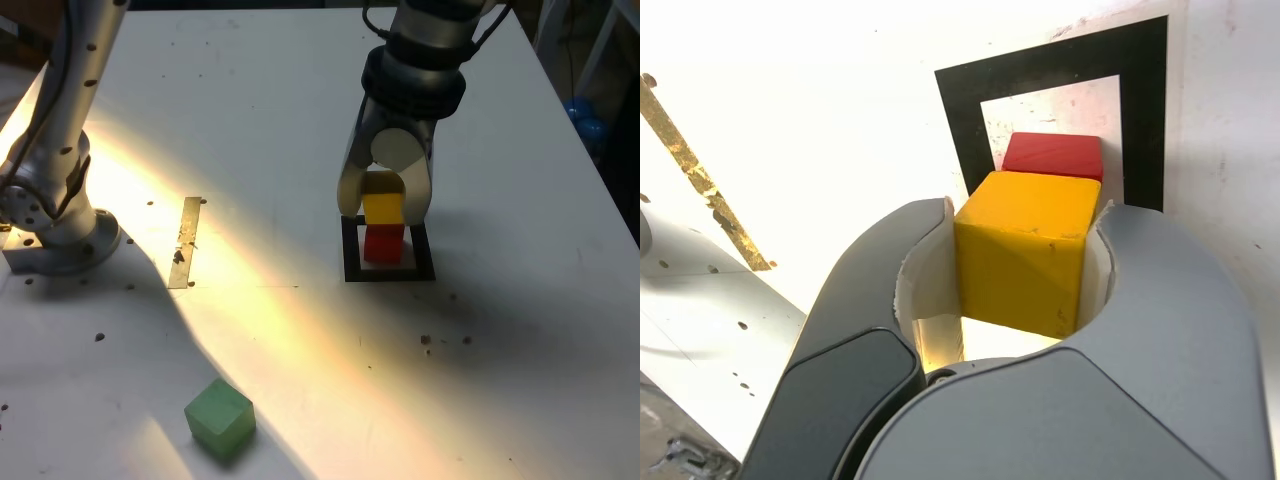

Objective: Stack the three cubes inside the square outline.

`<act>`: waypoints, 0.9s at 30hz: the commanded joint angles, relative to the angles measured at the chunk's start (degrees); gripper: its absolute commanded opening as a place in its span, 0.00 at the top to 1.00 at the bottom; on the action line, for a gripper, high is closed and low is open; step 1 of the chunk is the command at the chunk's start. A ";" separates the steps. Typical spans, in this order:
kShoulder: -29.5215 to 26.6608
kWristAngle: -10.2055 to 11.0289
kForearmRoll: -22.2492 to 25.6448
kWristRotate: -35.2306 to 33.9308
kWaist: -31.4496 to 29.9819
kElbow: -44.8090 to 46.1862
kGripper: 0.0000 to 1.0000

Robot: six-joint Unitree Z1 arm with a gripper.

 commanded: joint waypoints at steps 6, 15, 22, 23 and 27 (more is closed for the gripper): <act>0.42 -2.01 -2.26 0.56 -0.12 2.82 0.01; -1.47 -1.24 -2.83 0.13 -0.12 3.49 0.00; -6.53 1.10 -3.01 -1.76 -0.26 6.47 0.00; -7.44 1.25 -3.16 -1.99 -0.43 7.33 0.00; -11.09 1.59 -4.43 -2.63 -2.59 11.60 0.00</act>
